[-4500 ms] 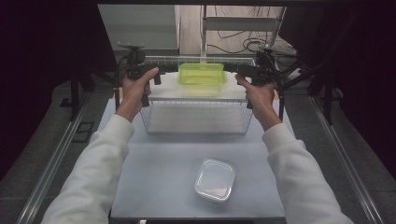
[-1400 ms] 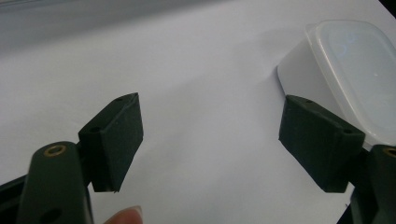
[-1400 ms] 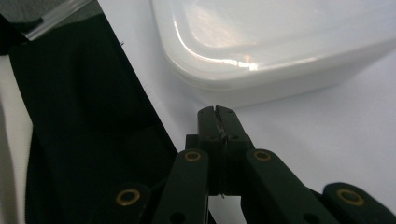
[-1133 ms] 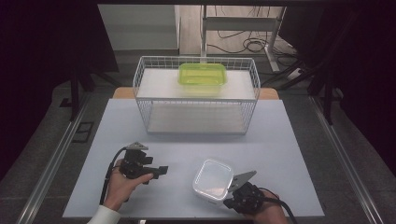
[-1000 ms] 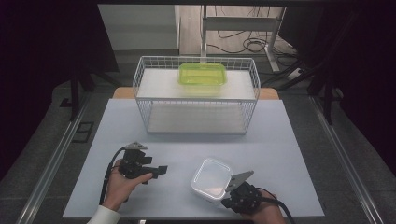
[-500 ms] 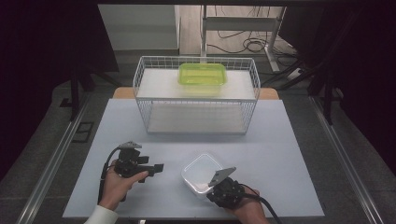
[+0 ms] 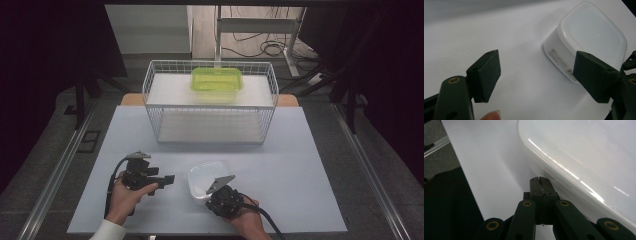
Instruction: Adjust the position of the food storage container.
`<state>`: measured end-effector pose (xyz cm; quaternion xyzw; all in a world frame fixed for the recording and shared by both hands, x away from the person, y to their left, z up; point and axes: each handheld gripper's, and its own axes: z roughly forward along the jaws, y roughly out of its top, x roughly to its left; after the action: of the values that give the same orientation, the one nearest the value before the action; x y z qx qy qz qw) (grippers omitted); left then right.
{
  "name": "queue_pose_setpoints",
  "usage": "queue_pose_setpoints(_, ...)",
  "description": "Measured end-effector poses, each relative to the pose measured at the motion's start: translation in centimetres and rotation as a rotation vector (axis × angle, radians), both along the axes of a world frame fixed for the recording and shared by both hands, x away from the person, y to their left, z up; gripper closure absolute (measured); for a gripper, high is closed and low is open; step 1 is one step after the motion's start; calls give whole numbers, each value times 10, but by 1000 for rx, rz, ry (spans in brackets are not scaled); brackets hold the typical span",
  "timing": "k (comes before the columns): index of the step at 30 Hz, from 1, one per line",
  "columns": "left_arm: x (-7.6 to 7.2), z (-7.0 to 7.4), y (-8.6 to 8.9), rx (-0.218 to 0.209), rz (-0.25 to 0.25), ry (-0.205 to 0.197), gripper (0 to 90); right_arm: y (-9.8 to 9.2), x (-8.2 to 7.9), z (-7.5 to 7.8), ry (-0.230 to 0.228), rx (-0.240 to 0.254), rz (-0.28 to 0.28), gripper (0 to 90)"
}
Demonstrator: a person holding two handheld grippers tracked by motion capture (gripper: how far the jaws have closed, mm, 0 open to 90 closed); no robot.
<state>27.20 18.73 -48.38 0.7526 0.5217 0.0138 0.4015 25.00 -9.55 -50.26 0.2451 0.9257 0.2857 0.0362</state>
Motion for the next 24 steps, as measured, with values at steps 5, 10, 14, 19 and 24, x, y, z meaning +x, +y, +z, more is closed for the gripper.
queue_pose_setpoints(5,0,-1,3,-4,3,5,215,8,6,-2,-1,18,-26,889)
queue_pose_setpoints(10,1,-1,1,-8,10,8,215,14,10,-6,-8,27,-51,889)
queue_pose_setpoints(14,1,-2,0,-13,17,13,216,15,11,-6,-11,34,-58,889)
queue_pose_setpoints(19,1,-2,1,-23,26,17,216,14,8,-6,-12,59,-38,889)
queue_pose_setpoints(24,2,-2,1,-28,27,19,218,10,0,4,-14,94,-24,889)
